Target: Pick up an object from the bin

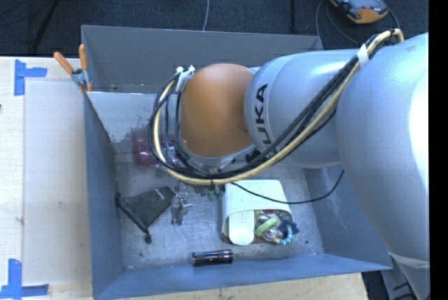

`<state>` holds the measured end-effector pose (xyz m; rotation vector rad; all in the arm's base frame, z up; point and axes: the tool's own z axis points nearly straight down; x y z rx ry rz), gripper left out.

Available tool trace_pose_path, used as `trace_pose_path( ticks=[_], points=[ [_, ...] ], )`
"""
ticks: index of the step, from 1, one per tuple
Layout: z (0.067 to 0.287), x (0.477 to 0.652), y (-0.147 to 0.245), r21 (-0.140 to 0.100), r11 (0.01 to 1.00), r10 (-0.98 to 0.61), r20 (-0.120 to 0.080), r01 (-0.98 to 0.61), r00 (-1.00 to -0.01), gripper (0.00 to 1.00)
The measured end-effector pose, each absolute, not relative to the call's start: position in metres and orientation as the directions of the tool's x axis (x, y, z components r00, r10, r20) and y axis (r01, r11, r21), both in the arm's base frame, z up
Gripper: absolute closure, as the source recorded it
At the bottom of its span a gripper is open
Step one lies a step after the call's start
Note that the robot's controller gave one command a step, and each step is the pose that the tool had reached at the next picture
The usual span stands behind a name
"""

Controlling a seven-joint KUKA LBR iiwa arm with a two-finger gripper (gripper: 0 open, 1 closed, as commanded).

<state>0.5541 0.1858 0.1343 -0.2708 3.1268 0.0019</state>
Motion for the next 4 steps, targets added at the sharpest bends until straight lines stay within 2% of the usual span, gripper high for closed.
trace_pose_path(
  ticks=[1, 2, 4],
  points=[
    [0.069, 0.554, 0.200, 0.000, 0.975, -0.223, 0.000, -0.223, -0.975, 0.00],
    [0.072, 0.543, 0.205, 0.001, 0.968, -0.253, 0.001, -0.253, -0.968, 1.00],
    [0.073, 0.543, 0.205, 0.001, 0.968, -0.252, 0.001, -0.252, -0.968, 1.00]
  ],
)
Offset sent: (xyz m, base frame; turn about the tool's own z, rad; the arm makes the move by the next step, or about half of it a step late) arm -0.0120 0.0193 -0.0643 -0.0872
